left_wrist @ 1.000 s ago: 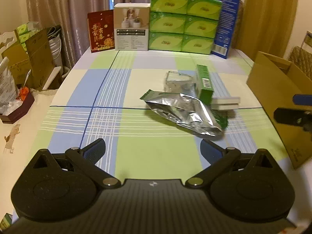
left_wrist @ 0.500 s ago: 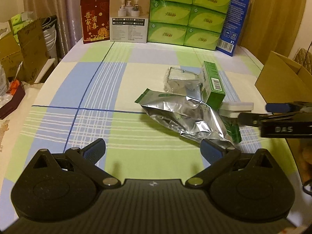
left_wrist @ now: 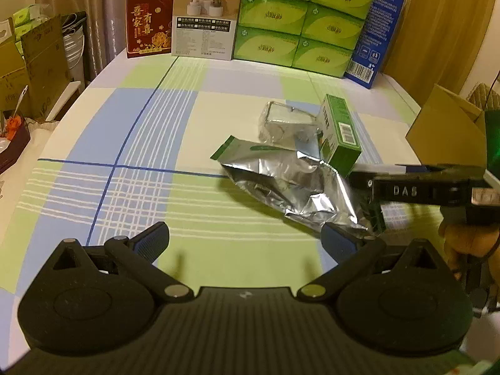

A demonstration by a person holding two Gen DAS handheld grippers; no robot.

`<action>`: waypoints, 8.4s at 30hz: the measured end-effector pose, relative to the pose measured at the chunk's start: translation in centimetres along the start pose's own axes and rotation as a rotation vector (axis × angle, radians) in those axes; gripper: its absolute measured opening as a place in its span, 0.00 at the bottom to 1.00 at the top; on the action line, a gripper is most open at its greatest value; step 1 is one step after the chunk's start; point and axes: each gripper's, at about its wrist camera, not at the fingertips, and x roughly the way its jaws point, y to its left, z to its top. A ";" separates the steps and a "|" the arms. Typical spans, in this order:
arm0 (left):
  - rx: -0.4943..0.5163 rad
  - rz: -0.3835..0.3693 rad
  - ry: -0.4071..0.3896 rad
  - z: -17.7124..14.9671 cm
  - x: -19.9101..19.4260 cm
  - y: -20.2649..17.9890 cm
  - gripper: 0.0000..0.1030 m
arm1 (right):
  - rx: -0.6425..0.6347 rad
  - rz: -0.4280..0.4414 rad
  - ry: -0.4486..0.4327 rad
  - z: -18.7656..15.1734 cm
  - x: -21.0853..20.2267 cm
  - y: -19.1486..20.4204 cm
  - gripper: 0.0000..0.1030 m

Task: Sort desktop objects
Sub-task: 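Grasp the white square container with the right gripper while the left gripper approaches the foil bag, then grasp the silver foil bag by its bottom with the left gripper and lift, then carry the foil bag and white container with both grippers over the cardboard box, then open both grippers to drop the foil bag and white container into the box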

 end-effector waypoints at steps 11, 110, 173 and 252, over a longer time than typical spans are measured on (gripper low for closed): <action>-0.063 -0.005 0.004 0.2 0.1 1.0 0.99 | -0.078 0.016 0.037 -0.7 -0.8 1.1 0.63; 0.253 -0.094 0.198 -5.0 -1.2 -4.3 0.43 | 0.046 0.078 0.049 -8.9 -8.3 3.1 0.62; 0.212 -0.268 0.015 -6.1 -16.5 -19.4 0.42 | 0.145 -0.128 -0.257 -11.0 -32.0 -2.8 0.60; 0.234 -0.373 0.017 5.3 -4.2 -32.9 0.43 | 0.202 -0.291 -0.183 -6.2 -27.5 -20.8 0.60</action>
